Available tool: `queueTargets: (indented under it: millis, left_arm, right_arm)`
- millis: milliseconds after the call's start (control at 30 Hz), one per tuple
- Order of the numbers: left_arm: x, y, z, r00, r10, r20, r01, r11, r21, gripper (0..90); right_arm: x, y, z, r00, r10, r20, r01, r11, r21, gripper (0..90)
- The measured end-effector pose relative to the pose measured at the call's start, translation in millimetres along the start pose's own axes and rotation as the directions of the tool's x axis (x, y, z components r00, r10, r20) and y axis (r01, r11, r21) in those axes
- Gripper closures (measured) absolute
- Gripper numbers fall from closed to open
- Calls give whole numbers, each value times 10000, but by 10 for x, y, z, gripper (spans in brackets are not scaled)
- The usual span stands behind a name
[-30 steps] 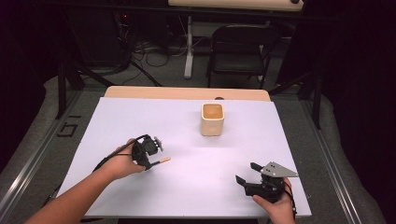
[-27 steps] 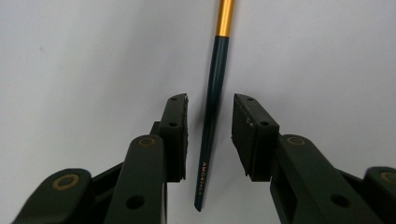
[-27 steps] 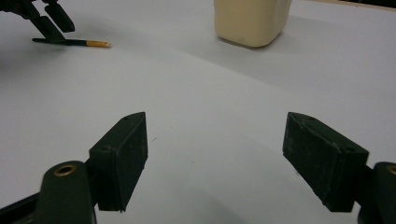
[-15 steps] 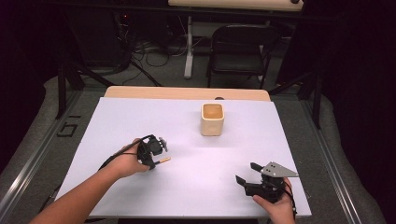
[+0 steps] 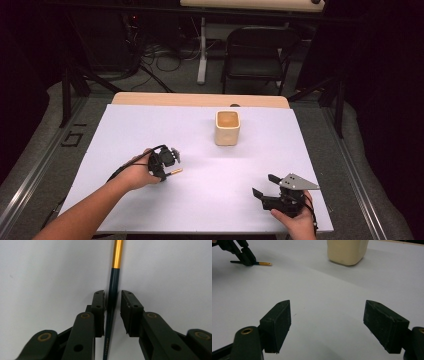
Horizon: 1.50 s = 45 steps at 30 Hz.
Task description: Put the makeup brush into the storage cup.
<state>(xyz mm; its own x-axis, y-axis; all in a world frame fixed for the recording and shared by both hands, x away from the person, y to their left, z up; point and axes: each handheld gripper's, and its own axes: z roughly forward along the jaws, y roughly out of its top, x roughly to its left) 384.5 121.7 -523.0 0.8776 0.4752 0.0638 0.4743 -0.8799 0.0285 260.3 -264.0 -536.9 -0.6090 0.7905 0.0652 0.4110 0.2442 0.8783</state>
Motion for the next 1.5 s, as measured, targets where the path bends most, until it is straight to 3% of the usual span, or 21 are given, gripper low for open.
queueTargets:
  millis: [67, 667, 1500]
  left_arm:
    - [-2, 4, 1, 10000, -4, 4, 4, 10000, 32, 757]
    - [-19, 22, 4, 9999, 40, 120, -42, 9999, 161, 821]
    - [-20, 38, 3, 9998, 117, 134, -121, 9995, 281, 834]
  right_arm:
    - [2, -7, 18, 10000, 38, -14, -39, 9997, -261, 220]
    - [1, -6, 13, 10000, 42, -26, -42, 9998, -217, 220]
    - [-2, -7, 16, 10000, 79, -27, -80, 9998, -207, 220]
